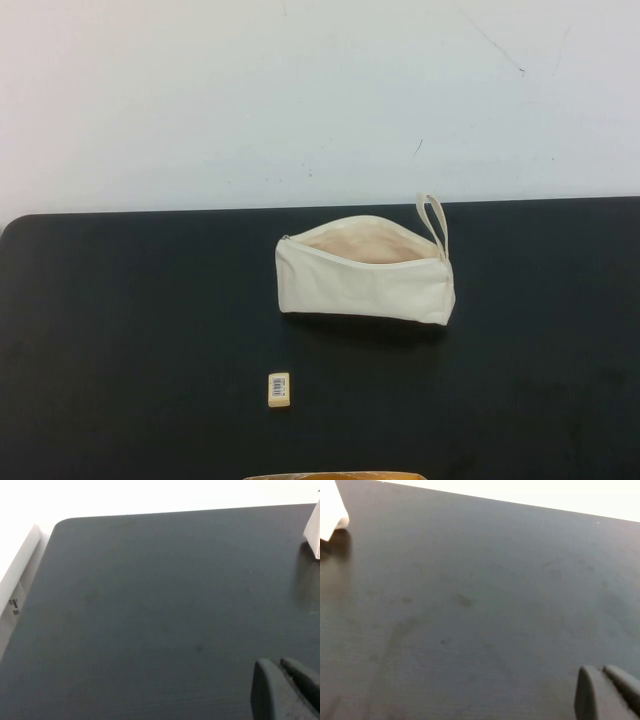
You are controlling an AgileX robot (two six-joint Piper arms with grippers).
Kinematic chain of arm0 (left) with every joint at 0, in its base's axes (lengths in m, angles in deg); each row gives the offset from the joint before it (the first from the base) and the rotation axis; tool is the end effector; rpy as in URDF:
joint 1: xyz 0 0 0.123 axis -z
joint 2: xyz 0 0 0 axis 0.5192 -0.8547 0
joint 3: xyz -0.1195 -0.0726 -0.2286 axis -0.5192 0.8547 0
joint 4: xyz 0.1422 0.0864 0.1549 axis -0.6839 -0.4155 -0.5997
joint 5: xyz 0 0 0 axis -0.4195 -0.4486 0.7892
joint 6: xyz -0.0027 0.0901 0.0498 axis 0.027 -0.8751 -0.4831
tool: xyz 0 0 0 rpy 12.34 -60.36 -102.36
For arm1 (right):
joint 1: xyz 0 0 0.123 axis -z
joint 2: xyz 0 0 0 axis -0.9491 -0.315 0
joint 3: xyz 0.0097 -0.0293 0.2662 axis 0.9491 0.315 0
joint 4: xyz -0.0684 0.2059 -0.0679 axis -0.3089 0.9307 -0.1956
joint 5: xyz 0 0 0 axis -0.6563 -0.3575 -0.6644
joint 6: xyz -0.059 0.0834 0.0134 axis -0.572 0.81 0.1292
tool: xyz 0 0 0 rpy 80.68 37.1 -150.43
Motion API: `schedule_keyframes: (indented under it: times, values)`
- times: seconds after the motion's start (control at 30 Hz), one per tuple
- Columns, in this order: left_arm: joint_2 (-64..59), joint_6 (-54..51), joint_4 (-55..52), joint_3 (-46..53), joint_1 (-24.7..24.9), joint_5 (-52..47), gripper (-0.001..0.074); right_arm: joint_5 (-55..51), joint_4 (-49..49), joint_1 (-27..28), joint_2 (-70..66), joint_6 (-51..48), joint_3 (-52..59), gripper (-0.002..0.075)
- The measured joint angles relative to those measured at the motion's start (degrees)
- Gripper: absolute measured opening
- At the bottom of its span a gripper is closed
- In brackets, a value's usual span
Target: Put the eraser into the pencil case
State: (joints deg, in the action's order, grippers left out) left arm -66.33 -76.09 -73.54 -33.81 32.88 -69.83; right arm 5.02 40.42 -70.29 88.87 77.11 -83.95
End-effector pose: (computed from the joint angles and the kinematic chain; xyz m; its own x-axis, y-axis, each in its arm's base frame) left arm 0.0574 -0.0057 0.1741 -0.2569 -0.0228 -0.9662 0.0587 0.9975 -0.0392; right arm 0.0572 -0.0028 0.1709 -0.2775 -0.1737 -0.9449 -0.0137 0.9841 -0.1769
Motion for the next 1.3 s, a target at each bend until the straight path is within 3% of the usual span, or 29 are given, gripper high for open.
schedule_keyframes:
  times: [0.23, 0.5, 0.9, 1.13, 1.3]
  values:
    - [0.0, 0.0, -0.5, 0.3, 0.0, 4.9, -0.0001, 0.0, 0.0, 0.0, 0.0, 0.0, 0.0, -0.0001]
    - [0.0, 0.0, -0.5, 0.4, 0.0, 34.3, -0.0001, 0.0, 0.0, 0.0, 0.0, 0.0, 0.0, -0.0001]
    - [0.0, 1.8, -0.5, 0.4, 0.0, 54.0, -0.0001, 0.0, 0.0, 0.0, 0.0, 0.0, 0.0, -0.0001]
    - [0.0, 9.9, -0.5, 0.0, 0.0, 57.9, -0.0001, 0.0, 0.0, 0.0, 0.0, 0.0, 0.0, -0.0001]
    - [0.0, 10.5, -1.2, -11.0, 0.0, 38.0, -0.0001, 0.0, 0.0, 0.0, 0.0, 0.0, 0.0, -0.0001]
